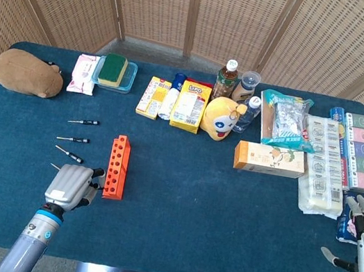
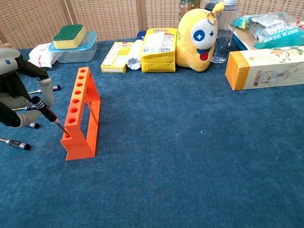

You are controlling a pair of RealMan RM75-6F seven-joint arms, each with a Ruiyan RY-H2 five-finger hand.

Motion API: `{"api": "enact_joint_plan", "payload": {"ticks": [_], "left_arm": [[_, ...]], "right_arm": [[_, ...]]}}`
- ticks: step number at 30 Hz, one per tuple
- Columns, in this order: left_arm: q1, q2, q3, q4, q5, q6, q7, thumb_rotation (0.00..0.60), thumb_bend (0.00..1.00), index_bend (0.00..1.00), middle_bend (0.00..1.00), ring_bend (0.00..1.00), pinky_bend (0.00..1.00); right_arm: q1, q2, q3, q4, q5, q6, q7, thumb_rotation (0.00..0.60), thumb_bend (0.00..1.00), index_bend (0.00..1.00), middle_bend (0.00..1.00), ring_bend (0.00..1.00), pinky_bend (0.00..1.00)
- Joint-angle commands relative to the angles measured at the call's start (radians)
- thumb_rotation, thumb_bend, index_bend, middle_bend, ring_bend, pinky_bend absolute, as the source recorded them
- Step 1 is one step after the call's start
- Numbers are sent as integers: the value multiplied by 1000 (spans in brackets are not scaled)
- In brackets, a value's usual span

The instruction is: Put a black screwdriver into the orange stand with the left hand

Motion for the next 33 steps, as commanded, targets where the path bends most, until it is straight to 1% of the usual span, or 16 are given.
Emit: {"api": "enact_joint_plan", "payload": {"ticks": [1, 9, 16, 21, 30, 33], "left_arm": [[-1, 0, 0, 2, -3, 1, 0, 600, 411, 521, 1000, 1000, 1000], [-6, -1, 3, 3, -4, 7, 2, 600, 410, 521, 1000, 1000, 1000], [-16, 0, 11, 1, -33, 6, 30, 600, 389, 518, 1000, 1000, 1000], [-22, -11, 6, 6, -51, 17, 41, 600, 377, 406, 1000, 1000, 1000], [-21, -23, 1, 14, -38, 36, 27, 600, 377, 307, 1000, 1000, 1000], [-20, -22, 3, 15, -28, 32, 16, 600, 377, 303, 1000, 1000, 1000]], "right_arm": [[1, 0, 0, 0, 0, -1, 0, 600, 0, 0, 6, 68, 0], [0, 0, -1, -1, -1, -1, 1, 600, 0, 0, 6, 68, 0], [0, 0, -1, -1, -2, -1, 0, 600, 0, 0, 6, 68, 0], [0, 2, -1, -1, -2, -1, 4, 600, 0, 0, 6, 68, 0], [0, 3, -1, -1, -3, 0, 5, 600, 0, 0, 6, 68, 0], [0, 3, 0, -1, -2, -1, 6, 600, 0, 0, 6, 68, 0]]}}
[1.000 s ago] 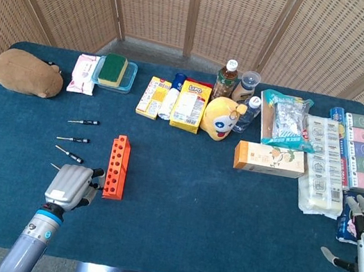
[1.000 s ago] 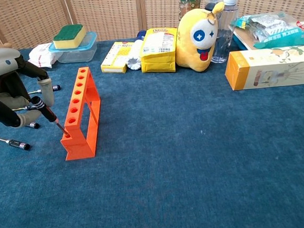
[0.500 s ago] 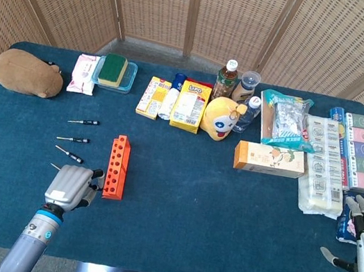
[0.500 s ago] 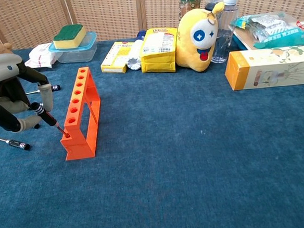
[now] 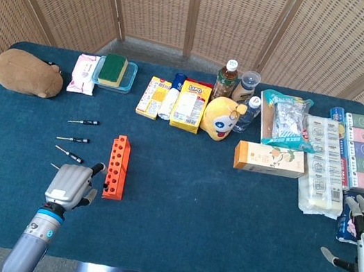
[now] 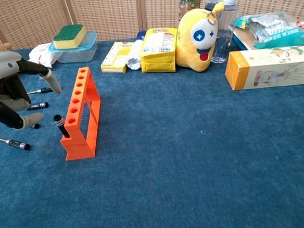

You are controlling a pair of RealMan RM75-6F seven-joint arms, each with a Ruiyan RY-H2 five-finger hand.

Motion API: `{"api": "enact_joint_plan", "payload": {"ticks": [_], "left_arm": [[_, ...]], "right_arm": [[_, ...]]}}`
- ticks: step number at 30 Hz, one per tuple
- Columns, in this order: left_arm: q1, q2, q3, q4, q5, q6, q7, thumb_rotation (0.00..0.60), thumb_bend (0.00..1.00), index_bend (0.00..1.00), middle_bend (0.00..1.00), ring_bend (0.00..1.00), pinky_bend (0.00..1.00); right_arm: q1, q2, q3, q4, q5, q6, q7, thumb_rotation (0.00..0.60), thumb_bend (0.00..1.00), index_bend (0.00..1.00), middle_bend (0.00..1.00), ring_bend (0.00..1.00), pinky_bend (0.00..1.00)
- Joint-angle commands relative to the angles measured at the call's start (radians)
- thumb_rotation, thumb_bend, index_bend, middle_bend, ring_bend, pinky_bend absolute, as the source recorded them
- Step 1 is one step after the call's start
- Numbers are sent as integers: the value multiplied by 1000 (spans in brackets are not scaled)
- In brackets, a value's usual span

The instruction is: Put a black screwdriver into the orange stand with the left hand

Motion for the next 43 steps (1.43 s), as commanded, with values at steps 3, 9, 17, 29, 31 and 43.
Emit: {"api": "enact_joint_plan", "payload": {"ticks": [3, 9, 17, 29, 31, 43], "left_arm": [[4, 2, 3, 6, 15, -2, -20, 600, 377, 301, 1000, 1000, 1000], [19, 32, 13, -3, 49, 2, -52, 600, 365, 301, 1000, 1000, 1000], [84, 192, 117, -32, 180, -9, -133, 600, 203, 13, 488, 570, 818], [251, 400, 226, 314, 553, 67, -579, 600, 103, 0, 0, 0, 251], [283, 402, 234, 388, 575, 89, -662, 600, 103, 0, 0, 0, 234], [367, 414, 219, 572, 602, 110, -918, 600, 103, 0, 0, 0, 226]], "right_arm": [[0, 0, 0, 0, 0, 0, 0, 600, 0, 0, 6, 68, 0], [0, 0, 0, 1, 0, 0, 1, 600, 0, 0, 6, 68, 0], [0, -1, 0, 0, -1, 1, -5, 600, 0, 0, 7, 68, 0], [6, -20, 4, -3, 16, -4, -57, 600, 0, 0, 6, 68, 0], [5, -25, 4, -5, 15, 0, -72, 600, 0, 0, 6, 68, 0], [-5, -43, 5, -8, 10, 31, -124, 600, 0, 0, 5, 62, 0]]}}
